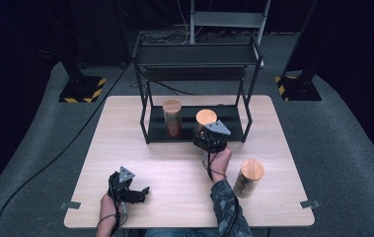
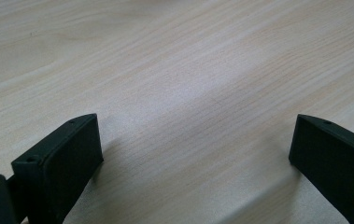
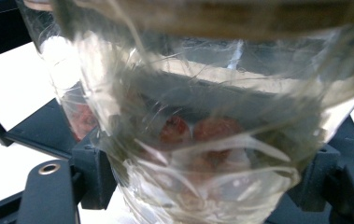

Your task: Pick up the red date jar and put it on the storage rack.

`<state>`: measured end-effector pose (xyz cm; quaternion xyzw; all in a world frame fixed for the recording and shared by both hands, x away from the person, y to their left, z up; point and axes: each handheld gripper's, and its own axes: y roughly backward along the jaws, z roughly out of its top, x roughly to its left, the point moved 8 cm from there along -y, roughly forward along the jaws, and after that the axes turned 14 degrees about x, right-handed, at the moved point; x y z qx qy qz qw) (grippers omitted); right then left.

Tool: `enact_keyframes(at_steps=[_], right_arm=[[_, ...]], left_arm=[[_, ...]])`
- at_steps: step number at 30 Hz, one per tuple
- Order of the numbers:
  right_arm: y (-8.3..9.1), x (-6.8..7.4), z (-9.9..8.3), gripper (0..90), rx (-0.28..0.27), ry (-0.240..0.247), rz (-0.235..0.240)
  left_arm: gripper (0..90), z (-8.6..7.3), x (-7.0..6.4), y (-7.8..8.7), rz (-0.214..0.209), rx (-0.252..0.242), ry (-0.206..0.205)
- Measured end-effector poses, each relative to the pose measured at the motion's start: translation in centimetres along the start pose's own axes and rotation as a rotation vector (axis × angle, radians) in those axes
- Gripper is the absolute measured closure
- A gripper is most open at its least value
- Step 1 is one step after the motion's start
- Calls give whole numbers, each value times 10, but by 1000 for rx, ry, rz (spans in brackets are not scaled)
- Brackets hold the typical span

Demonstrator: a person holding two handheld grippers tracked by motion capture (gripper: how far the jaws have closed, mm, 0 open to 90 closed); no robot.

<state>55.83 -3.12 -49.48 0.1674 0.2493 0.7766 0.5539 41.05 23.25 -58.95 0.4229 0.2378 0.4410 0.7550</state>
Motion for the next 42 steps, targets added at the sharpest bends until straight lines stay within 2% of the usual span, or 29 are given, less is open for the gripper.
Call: enact_keyframes(at_steps=[42], right_arm=[[-20,-2,22,244,16,7,-4]], left_arm=[[19,0,0,0,-1,-3,2]])
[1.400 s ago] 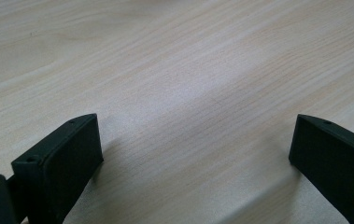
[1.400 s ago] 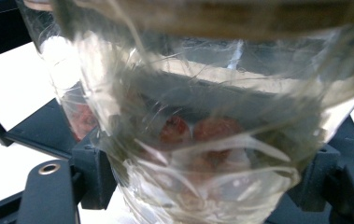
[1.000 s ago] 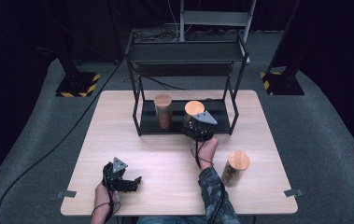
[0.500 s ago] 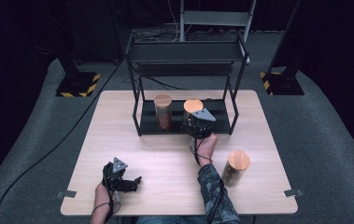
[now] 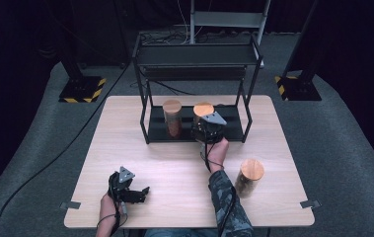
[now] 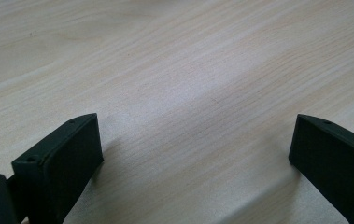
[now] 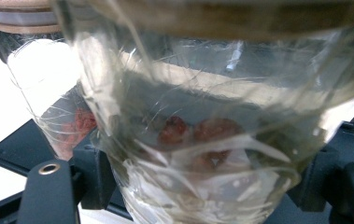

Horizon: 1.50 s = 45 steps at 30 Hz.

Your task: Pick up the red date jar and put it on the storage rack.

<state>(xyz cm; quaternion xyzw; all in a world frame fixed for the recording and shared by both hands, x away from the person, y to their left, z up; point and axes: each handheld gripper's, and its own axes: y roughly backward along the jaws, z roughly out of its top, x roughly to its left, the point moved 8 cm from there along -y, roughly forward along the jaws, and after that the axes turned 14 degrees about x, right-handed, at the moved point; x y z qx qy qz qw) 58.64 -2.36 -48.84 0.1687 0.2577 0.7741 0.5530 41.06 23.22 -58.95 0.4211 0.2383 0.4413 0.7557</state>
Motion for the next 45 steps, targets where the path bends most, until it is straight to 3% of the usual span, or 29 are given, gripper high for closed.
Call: enact_keyframes(at_steps=[45], right_arm=[[-21,-1,13,244,26,9,-7]], left_arm=[[21,0,0,0,0,1,-2]])
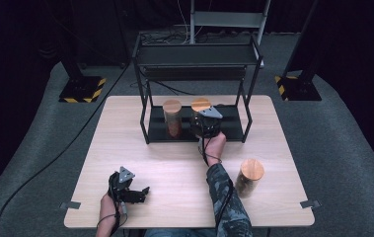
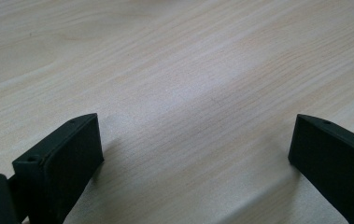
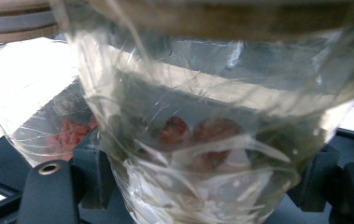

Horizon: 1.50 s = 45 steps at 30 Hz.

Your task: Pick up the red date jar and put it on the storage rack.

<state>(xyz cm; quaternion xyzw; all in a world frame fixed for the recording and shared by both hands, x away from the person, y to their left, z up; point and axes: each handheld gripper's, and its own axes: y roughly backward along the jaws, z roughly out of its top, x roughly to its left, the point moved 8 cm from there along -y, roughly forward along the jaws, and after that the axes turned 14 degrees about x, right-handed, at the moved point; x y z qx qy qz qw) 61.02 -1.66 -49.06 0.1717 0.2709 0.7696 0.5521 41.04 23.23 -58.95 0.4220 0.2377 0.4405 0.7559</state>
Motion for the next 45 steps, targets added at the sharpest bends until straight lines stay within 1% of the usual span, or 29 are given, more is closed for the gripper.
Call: enact_keyframes(at_steps=[3,13,23,24,28,37,40,42,45], right_arm=[[-1,-1,1,245,1,-6,2],[-7,0,0,244,11,-1,3],[-13,2,-1,244,21,3,9],[-14,2,-1,244,21,2,9],[-17,3,-3,244,25,-4,14],[-24,7,-6,244,38,6,18],[-25,8,-6,244,39,1,20],[-26,8,-6,244,36,-10,34],[-28,9,-6,244,40,-8,32]], left_arm=[[21,0,0,0,0,0,0],[21,0,0,0,0,-1,1],[22,0,0,0,0,1,-3],[22,0,0,0,-1,-1,1],[23,0,0,0,-1,2,-5],[23,0,0,0,0,2,-5],[23,0,0,0,0,2,-5],[23,0,0,0,-1,1,-5],[23,0,0,0,-1,2,-4]])
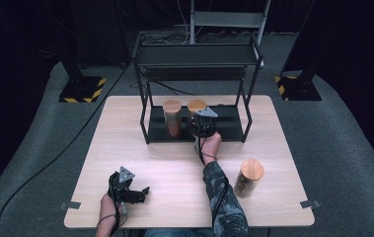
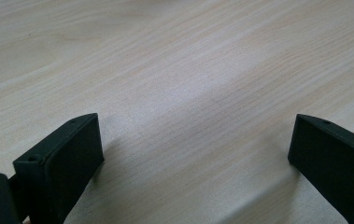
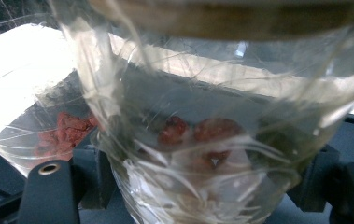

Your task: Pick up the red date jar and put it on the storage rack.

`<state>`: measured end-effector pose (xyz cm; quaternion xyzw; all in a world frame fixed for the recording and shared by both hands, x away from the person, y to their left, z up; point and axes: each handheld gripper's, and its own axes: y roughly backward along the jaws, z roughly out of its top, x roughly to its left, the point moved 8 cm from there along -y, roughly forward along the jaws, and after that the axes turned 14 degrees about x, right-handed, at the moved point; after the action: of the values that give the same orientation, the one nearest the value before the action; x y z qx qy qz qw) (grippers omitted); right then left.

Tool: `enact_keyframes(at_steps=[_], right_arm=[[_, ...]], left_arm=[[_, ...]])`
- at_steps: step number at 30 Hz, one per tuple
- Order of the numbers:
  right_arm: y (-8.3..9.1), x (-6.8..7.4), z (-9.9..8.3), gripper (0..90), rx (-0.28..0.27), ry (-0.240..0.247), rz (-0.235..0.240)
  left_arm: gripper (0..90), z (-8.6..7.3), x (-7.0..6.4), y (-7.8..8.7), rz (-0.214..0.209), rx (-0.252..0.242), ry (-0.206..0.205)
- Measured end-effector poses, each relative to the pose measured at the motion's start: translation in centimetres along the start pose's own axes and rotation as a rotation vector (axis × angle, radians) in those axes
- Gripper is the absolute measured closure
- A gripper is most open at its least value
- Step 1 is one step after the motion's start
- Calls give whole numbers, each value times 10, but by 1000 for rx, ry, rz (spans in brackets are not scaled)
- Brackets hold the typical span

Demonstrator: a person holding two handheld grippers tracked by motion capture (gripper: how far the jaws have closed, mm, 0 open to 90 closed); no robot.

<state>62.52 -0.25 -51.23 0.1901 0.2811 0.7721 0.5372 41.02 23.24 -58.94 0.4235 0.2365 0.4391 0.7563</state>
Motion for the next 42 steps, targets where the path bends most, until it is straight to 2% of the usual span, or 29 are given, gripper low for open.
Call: enact_keyframes(at_steps=[6,9,18,37,39,40,42], right_arm=[[-4,2,-2,244,9,1,4],[-5,3,-2,244,4,-13,24],[-7,4,-2,244,3,-10,51],[-7,4,-2,237,17,-15,45],[-6,4,-2,213,26,-22,41],[-8,5,-4,159,50,-20,38],[-10,5,-7,105,82,-18,37]], left_arm=[[23,0,0,0,0,0,0],[23,0,0,0,0,0,0],[23,0,0,0,0,0,0],[23,0,0,0,1,0,-1],[23,0,0,0,2,-1,-2],[23,0,0,0,2,-1,-2],[23,0,0,0,2,-1,-2]])
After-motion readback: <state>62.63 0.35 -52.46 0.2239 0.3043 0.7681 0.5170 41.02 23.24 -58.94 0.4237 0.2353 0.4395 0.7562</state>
